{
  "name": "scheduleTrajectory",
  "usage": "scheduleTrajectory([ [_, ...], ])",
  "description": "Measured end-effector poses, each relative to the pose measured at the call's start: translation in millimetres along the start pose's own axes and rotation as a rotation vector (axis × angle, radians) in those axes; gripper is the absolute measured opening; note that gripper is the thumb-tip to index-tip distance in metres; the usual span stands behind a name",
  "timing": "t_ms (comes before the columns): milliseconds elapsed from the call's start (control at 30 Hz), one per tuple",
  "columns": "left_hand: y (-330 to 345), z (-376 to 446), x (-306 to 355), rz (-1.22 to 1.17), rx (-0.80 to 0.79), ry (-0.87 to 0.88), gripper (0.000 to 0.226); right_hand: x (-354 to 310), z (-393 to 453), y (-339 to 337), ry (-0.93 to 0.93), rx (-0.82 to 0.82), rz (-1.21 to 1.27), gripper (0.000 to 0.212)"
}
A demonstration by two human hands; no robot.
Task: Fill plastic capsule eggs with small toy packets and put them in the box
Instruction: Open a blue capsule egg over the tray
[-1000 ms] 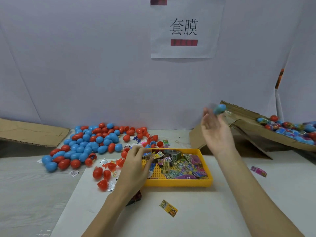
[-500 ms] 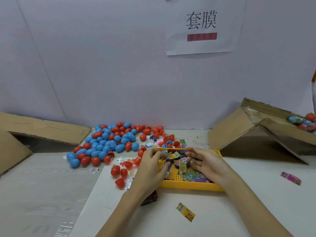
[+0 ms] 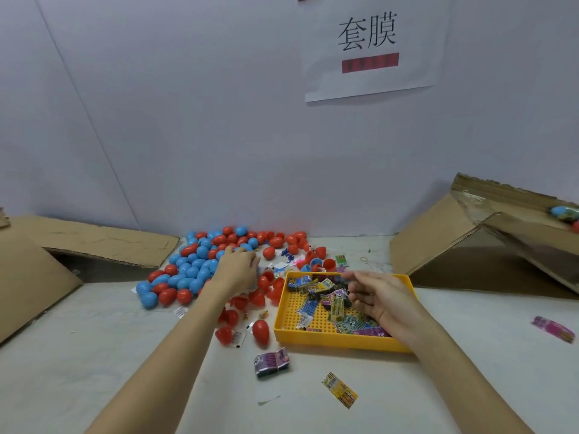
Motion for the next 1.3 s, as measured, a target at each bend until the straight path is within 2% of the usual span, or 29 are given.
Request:
scheduleTrajectory([
  [67, 3.2, -0.5, 1.7, -0.027, -0.003, 0.007, 0.023, 0.1, -0.1, 0.6, -0.002, -0.001, -0.007, 0.024],
  [167, 5.1, -10.1, 3.2, -0.12, -0.001, 0.009, 0.028, 0.0, -0.6, 2.0, 0.003, -0.001, -0.015, 0.024],
  [300, -20.8, -31.3, 6.0, -0.43, 0.189, -0.099, 0.025, -3.0, -3.6, 4.7, -0.032, 0.003, -0.062, 0.024],
  [400, -51.0, -56.0, 25.7, -0.725, 0.304, -0.091, 0.024, -7.6, -8.8, 10.3, -0.102, -0.014, -0.172, 0.022],
  [567, -58.3, -91.7, 85.4, -1.192, 0.146, 0.058, 0.021, -15.9, -18.7, 31.0, -0.215, -0.129, -0.337, 0.021],
  [667, -52.1, -102.0, 102.7, -1.215, 0.133, 0.095, 0.022, -13.8, -21.5, 38.9, -0.22, -0.211, -0.432, 0.027],
  [800, -48.0, -103.7, 100.1, -1.279, 0.163, 0.082, 0.019, -9.7, -19.2, 35.3, -0.2, -0.195, -0.496, 0.025],
  [1000, -46.4, -106.1, 99.4, -1.282, 0.174, 0.062, 0.02, -8.0, -17.7, 37.4, -0.204, -0.223, -0.498, 0.024],
  [1133, -50.5, -110.0, 102.4, -1.252, 0.183, 0.079, 0.026, -9.0, -16.7, 33.5, -0.214, -0.176, -0.379, 0.03],
  [1300, -63.4, -115.0, 113.4, -1.147, 0.198, 0.263, 0.035, -12.7, -14.8, 27.3, -0.25, -0.12, -0.336, 0.036],
])
Point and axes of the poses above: each hand's wrist, its own z-axis towards the middle knuckle, its own y-axis out of the palm, x = y × z, the point moved 9 cm from there along z, towards the middle knuckle, and after that the axes turned 12 degrees about z, right-handed, at the moved point
